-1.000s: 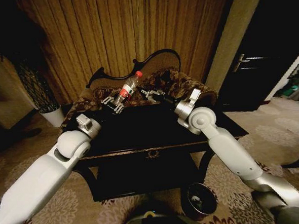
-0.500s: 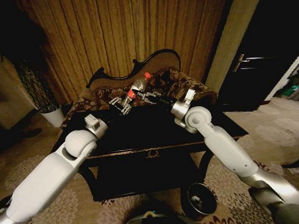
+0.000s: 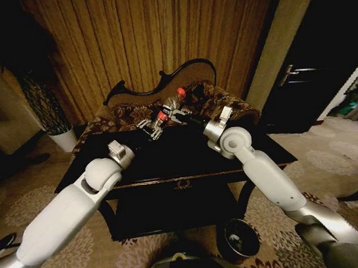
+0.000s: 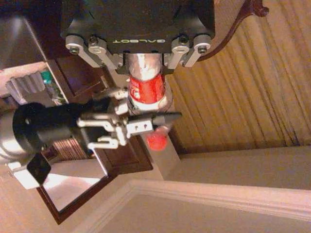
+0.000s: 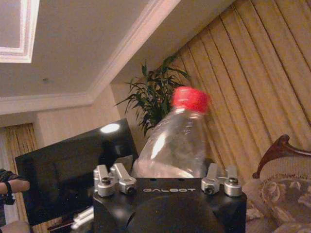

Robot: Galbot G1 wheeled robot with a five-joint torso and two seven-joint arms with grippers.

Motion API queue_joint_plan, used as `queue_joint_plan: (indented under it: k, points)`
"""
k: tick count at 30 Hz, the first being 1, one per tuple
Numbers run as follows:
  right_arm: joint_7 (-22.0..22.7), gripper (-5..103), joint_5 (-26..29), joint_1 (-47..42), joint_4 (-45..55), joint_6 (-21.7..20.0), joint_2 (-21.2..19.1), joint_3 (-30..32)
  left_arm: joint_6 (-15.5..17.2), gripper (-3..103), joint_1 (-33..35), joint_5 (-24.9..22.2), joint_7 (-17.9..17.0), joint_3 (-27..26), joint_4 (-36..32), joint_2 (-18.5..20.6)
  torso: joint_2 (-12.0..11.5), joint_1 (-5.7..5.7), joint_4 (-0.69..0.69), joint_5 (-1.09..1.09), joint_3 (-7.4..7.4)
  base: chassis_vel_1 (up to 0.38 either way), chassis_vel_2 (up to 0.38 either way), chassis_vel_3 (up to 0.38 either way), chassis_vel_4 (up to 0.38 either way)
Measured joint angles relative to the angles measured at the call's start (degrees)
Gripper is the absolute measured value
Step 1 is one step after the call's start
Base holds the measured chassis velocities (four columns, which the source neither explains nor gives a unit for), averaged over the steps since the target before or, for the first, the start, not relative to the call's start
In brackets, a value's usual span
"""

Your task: Move to the front of the table and place the trash on the table into the trash bin.

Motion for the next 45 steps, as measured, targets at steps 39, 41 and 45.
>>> queue_joint_plan:
  k: [39,41,45]
  points:
    - [3.5,28,0.3,-1.5,0.6,0.3,-1.1,2.1,-0.4,99,7.0,-1.6,0.2,-6.6,-3.3,3.1,0.0,0.00,0.01,0.00,0.00,0.000,0.000,0.000,0.000]
    - [4.0,28,0.2,-1.7,0.3,0.4,-1.1,2.8,-0.4,100,7.3,-2.2,0.1,-7.2,-3.8,3.1,0.0,0.00,0.00,0.00,0.00,0.000,0.000,0.000,0.000]
    - [5.7,28,-2.5,-3.1,-0.6,0.9,-1.2,5.6,0.8,100,8.8,-4.6,-1.2,-10.6,-5.0,3.1,0.0,0.00,0.00,0.00,0.00,0.000,0.000,0.000,0.000]
